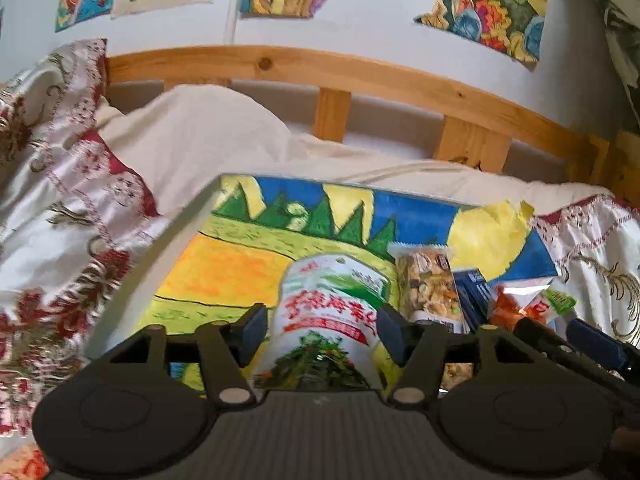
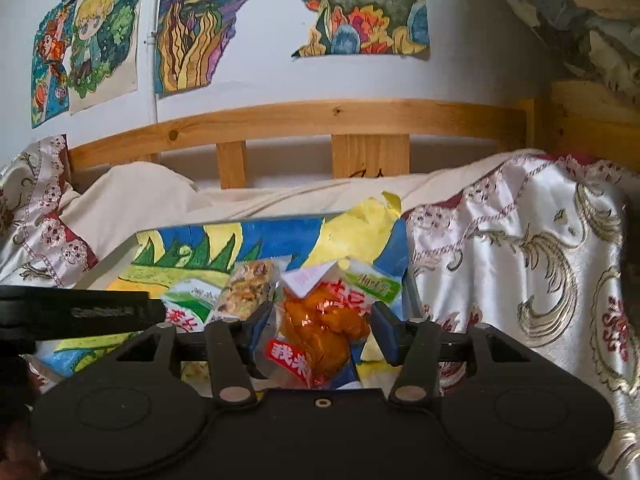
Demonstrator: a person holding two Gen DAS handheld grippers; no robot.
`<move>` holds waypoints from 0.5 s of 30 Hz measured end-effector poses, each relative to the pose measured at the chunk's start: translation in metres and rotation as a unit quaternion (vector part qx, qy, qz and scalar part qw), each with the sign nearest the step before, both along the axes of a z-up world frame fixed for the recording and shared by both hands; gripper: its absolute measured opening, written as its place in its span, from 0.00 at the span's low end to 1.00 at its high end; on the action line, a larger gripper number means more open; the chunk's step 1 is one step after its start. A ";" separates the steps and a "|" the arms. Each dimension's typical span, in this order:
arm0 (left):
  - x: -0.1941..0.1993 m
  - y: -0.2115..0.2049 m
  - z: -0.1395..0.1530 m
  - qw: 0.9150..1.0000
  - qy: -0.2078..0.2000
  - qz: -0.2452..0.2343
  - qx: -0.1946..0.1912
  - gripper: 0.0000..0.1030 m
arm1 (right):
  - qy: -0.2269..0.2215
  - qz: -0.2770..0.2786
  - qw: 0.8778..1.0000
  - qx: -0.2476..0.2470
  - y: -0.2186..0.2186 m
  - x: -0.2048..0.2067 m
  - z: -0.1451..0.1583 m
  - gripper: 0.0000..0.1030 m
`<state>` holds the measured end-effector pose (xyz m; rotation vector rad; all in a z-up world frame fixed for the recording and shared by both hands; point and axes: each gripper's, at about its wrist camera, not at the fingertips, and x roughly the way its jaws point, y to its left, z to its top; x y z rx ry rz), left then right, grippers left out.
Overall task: Organize snacks
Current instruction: 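Open both tools to release the bags in the tray and lift away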
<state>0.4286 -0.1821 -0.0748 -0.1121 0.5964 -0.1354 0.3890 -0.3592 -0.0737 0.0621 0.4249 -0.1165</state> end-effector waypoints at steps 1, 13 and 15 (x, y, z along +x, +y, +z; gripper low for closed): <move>-0.003 0.004 0.004 1.000 -0.004 0.005 -0.001 0.70 | -0.005 0.000 1.000 -0.003 0.001 -0.003 0.003 0.59; -0.065 0.061 0.074 0.997 -0.068 0.038 -0.009 0.99 | -0.080 0.017 0.996 -0.035 0.022 -0.064 0.060 0.88; -0.079 0.068 0.084 0.996 -0.081 0.044 -0.008 0.99 | -0.096 0.021 0.994 -0.040 0.026 -0.079 0.072 0.92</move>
